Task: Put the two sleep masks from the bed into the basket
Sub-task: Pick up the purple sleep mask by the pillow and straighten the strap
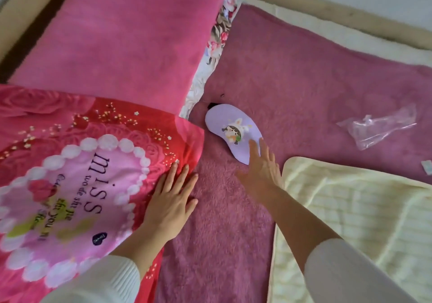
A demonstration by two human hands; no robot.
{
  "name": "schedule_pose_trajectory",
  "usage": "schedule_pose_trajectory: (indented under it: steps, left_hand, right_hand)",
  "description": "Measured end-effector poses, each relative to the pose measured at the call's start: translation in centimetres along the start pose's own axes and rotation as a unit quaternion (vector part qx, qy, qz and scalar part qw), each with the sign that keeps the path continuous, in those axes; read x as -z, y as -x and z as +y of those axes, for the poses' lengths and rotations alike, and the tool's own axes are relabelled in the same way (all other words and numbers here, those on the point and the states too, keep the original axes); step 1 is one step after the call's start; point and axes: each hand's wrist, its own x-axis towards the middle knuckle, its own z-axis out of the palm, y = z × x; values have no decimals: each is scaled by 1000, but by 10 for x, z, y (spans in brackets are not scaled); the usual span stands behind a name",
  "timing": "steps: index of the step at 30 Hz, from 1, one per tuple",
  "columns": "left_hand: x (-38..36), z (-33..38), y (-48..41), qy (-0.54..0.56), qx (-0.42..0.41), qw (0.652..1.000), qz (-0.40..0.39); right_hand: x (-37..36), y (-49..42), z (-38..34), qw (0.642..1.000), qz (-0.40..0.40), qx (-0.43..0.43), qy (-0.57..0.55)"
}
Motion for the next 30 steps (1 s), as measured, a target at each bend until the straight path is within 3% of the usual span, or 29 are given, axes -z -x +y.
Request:
schedule_pose_trajectory:
  steps: [4, 8, 11, 14, 16, 19, 22, 27, 30]
  left_hand:
    - [-15, -5, -3, -4, -12, 999, 31]
    - [-14, -8, -5, 21, 3, 1000, -10]
    - [0, -5, -10, 46, 20, 997, -64]
    - [29, 6, -10, 102, 42, 989, -94]
    - [51, 19, 2, 169, 62, 983, -39]
    - [87, 40, 33, 280, 91, 951, 94]
    - [125, 54, 70, 305, 94, 929, 185]
    - [181, 68, 127, 228, 35, 962, 146]
    - [213, 78, 162, 253, 13, 957, 143]
  right_hand:
    - [-17, -27, -3, 999, -22, -3, 37]
    - [-6, -41, -5, 993, -1, 12, 117]
    - [17, -39, -4, 998, -16, -15, 66]
    - [49, -18, -9, 999, 23, -4, -34]
    - [70, 8, -13, 993, 53, 24, -106]
    - [95, 56, -18, 984, 38, 40, -169]
    - [114, 106, -21, 980, 12, 49, -190]
    - [153, 195, -40, 975, 21, 116, -186]
    - [170, 245, -54, 965, 66, 168, -189]
